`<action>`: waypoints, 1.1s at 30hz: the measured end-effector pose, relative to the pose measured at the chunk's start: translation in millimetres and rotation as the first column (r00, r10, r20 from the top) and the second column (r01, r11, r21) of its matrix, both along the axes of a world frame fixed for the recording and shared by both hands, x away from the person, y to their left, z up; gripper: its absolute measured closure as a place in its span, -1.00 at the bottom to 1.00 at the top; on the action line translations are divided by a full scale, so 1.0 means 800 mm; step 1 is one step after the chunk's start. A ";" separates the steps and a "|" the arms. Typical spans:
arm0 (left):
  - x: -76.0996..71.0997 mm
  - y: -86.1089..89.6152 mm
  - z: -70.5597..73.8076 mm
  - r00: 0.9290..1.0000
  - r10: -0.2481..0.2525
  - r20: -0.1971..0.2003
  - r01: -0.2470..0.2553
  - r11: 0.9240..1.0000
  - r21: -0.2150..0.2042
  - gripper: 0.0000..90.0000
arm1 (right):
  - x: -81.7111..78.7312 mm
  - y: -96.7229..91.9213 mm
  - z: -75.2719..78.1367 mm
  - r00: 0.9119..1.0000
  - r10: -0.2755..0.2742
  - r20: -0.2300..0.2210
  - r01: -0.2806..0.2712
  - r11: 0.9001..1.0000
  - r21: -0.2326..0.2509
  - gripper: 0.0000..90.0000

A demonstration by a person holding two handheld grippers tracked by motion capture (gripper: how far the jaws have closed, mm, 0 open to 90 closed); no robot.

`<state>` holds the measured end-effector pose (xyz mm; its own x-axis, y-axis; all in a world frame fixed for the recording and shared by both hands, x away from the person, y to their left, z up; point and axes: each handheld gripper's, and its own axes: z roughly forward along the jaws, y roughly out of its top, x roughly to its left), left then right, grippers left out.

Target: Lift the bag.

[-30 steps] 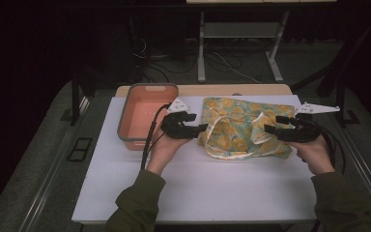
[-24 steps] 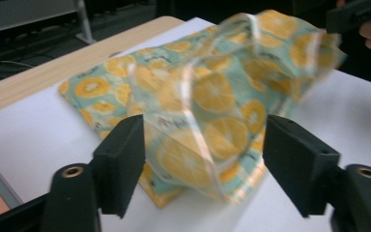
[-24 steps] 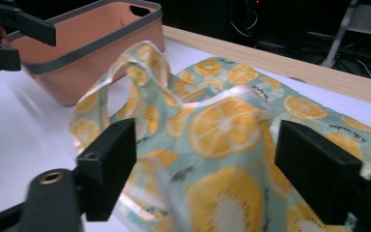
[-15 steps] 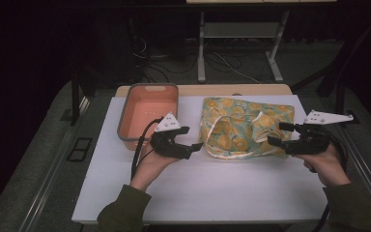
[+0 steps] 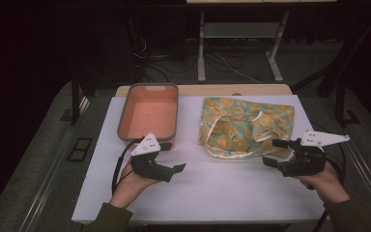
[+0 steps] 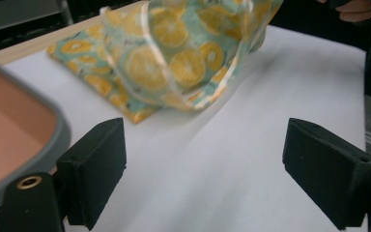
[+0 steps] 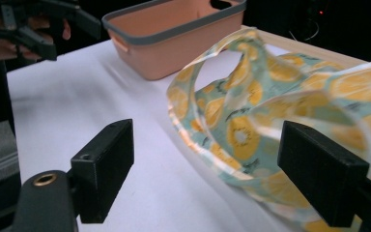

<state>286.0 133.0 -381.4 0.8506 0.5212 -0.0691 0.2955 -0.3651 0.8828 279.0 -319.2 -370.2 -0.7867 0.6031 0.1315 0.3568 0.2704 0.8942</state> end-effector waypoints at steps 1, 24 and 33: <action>-0.001 0.004 -0.003 1.000 0.003 -0.004 -0.003 1.000 0.000 -0.70 | -0.002 0.002 -0.004 1.000 0.003 -0.006 -0.003 1.000 -0.007 -0.55; -0.015 0.057 -0.053 0.996 0.067 -0.059 -0.066 0.997 0.027 -1.00 | -0.015 0.004 -0.083 0.998 -0.037 -0.041 0.032 0.993 -0.116 -0.64; -0.015 0.064 -0.068 0.993 0.083 -0.078 -0.081 0.996 0.034 -1.00 | -0.014 0.006 -0.091 0.998 -0.037 -0.056 0.028 0.990 -0.141 -0.72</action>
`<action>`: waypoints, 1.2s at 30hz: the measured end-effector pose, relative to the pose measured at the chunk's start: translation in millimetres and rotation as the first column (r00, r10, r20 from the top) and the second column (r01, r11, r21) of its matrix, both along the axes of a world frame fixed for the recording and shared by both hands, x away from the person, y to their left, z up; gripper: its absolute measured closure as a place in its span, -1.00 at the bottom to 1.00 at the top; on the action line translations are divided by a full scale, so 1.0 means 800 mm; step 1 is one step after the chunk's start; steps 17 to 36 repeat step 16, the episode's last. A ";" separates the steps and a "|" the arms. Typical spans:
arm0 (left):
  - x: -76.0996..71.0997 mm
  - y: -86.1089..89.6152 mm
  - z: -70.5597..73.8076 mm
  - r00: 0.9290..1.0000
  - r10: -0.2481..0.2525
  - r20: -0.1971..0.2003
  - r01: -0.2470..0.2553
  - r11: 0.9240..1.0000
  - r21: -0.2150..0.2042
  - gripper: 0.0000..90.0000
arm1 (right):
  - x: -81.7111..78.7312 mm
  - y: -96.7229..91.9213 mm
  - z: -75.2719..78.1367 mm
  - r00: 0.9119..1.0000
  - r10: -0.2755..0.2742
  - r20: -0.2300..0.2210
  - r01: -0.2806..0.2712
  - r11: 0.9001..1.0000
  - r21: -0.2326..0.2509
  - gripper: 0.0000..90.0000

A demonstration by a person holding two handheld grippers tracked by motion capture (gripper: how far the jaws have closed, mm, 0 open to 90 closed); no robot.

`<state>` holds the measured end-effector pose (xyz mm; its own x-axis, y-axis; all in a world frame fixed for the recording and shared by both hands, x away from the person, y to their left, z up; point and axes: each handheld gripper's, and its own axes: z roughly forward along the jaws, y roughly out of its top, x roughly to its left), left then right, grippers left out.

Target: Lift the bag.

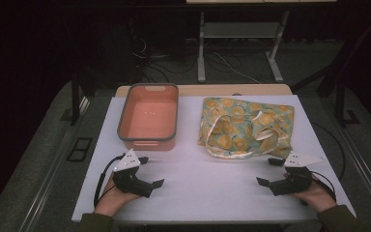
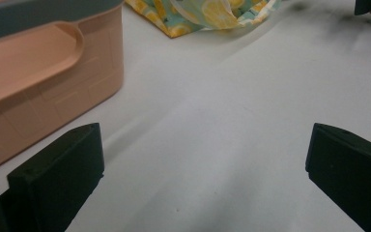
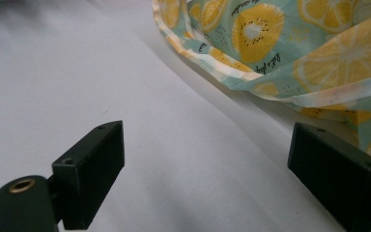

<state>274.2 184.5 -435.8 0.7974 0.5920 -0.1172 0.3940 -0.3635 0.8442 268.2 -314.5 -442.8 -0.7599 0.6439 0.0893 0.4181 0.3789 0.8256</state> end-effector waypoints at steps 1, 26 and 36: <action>0.000 -0.001 -0.001 1.000 -0.001 -0.003 0.001 1.000 -0.002 -1.00 | 0.000 0.000 0.000 1.000 0.000 0.001 0.000 1.000 0.000 -0.72; -0.003 -0.010 -0.003 0.999 -0.041 0.002 0.041 0.999 0.007 -1.00 | 0.001 -0.001 0.001 1.000 -0.009 0.004 0.009 1.000 0.007 -0.72; -0.003 -0.010 -0.003 0.999 -0.041 0.002 0.041 0.999 0.007 -1.00 | 0.001 -0.001 0.001 1.000 -0.009 0.004 0.009 1.000 0.007 -0.72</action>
